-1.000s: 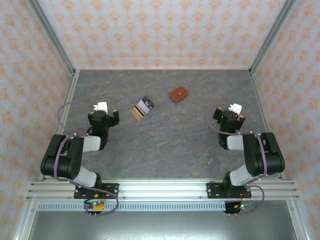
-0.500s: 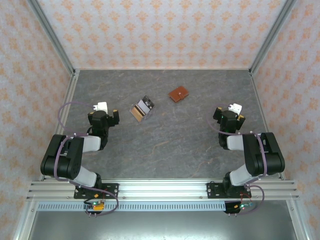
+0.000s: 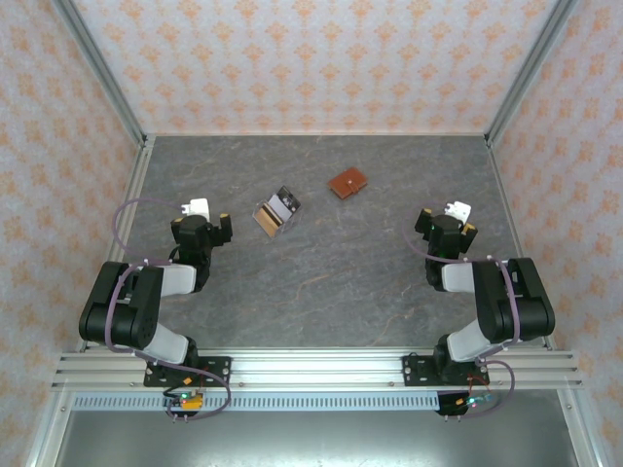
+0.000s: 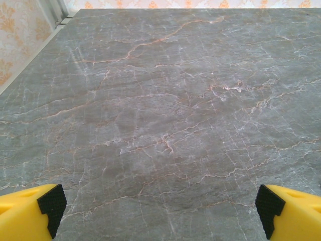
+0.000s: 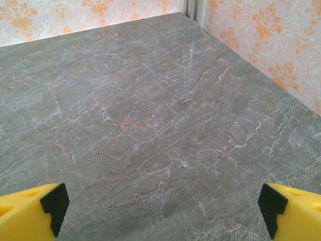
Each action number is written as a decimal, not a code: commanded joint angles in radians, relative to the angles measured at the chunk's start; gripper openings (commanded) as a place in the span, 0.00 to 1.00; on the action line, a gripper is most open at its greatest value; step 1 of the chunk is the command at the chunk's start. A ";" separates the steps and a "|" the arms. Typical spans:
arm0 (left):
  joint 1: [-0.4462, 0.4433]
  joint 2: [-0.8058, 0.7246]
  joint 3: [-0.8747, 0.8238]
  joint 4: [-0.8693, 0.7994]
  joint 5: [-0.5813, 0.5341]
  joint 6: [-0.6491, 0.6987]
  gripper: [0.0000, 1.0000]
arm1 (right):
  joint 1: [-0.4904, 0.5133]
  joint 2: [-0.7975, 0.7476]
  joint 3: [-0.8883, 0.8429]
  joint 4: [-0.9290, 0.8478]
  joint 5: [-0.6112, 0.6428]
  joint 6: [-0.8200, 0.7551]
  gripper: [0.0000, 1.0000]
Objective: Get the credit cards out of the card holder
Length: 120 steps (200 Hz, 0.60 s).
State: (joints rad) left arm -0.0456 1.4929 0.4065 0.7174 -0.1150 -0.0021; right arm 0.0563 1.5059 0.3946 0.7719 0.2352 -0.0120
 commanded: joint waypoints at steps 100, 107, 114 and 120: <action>-0.004 -0.336 0.374 -0.934 -0.067 -0.317 1.00 | 0.015 -0.139 0.582 -1.106 -0.255 0.480 1.00; -0.004 -0.346 0.391 -0.968 -0.054 -0.336 1.00 | 0.022 -0.101 0.608 -1.101 -0.311 0.496 0.98; -0.004 -0.356 0.407 -0.999 -0.037 -0.346 1.00 | 0.036 -0.062 0.636 -1.095 -0.359 0.507 0.97; -0.003 -0.363 0.420 -1.026 -0.020 -0.357 1.00 | 0.051 -0.026 0.664 -1.094 -0.374 0.517 0.96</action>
State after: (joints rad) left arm -0.0456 1.1683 0.7677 -0.0772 -0.1902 -0.2615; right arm 0.0685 1.3682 0.9840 -0.1741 0.0498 0.3767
